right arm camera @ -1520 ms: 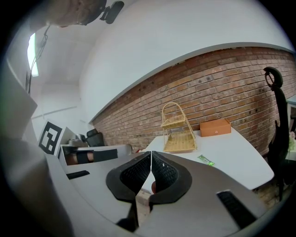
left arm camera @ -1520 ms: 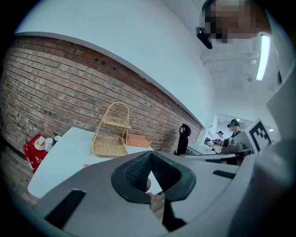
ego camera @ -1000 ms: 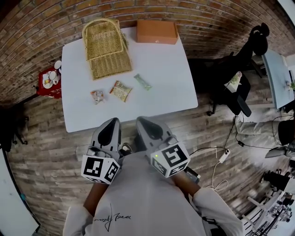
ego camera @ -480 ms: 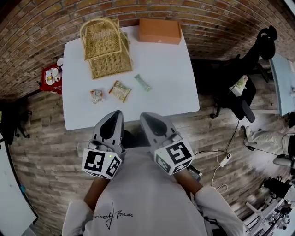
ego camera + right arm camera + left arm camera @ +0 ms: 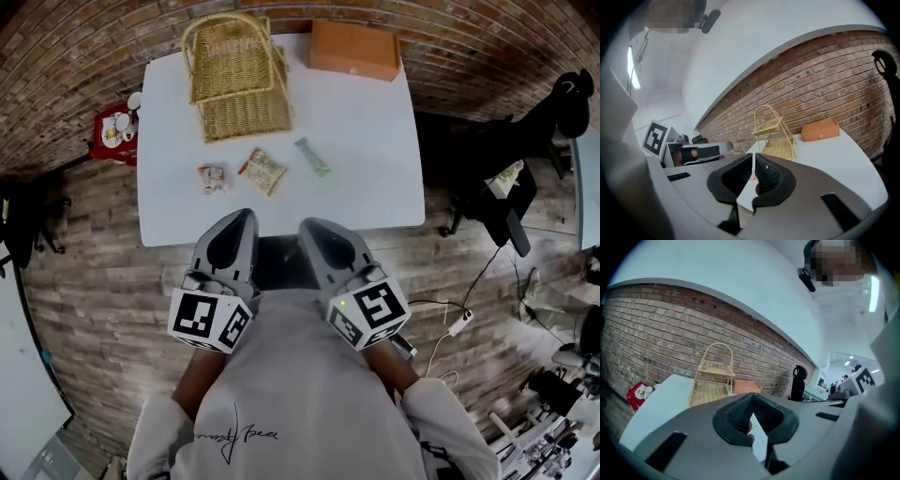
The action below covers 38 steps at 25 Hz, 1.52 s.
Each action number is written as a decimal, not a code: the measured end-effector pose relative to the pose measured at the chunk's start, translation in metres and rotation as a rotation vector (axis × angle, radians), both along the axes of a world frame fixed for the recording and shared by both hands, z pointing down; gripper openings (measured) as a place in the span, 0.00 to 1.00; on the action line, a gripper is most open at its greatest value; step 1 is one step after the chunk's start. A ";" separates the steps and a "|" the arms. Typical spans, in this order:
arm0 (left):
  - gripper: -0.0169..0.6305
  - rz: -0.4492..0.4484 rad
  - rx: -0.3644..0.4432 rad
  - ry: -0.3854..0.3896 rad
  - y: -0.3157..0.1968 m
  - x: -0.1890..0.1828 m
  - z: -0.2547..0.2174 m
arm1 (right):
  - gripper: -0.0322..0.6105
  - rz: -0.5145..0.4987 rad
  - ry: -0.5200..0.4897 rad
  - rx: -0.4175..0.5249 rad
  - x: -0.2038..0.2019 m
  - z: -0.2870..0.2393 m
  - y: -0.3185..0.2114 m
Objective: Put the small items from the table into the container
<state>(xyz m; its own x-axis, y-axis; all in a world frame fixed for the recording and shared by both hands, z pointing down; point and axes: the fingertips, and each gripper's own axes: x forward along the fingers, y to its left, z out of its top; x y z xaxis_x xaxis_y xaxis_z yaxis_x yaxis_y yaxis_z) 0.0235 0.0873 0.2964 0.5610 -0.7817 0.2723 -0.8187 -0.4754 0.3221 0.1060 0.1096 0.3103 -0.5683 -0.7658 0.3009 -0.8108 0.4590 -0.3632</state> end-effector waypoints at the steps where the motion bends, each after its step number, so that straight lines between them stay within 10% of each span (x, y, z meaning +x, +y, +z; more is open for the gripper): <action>1: 0.04 -0.004 -0.008 -0.006 -0.002 -0.004 0.004 | 0.09 0.001 0.001 -0.004 -0.002 0.000 -0.003; 38: 0.28 -0.103 -0.474 -0.336 -0.080 -0.106 0.212 | 0.09 -0.071 0.051 -0.218 -0.081 0.049 -0.059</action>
<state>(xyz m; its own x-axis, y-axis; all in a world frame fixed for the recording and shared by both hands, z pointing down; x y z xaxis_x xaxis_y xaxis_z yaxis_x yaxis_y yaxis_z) -0.0824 0.0072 0.5079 0.3108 -0.5775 0.7549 -0.9470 -0.2555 0.1945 0.0245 0.0511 0.3597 -0.5981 -0.6383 0.4846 -0.7992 0.4306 -0.4193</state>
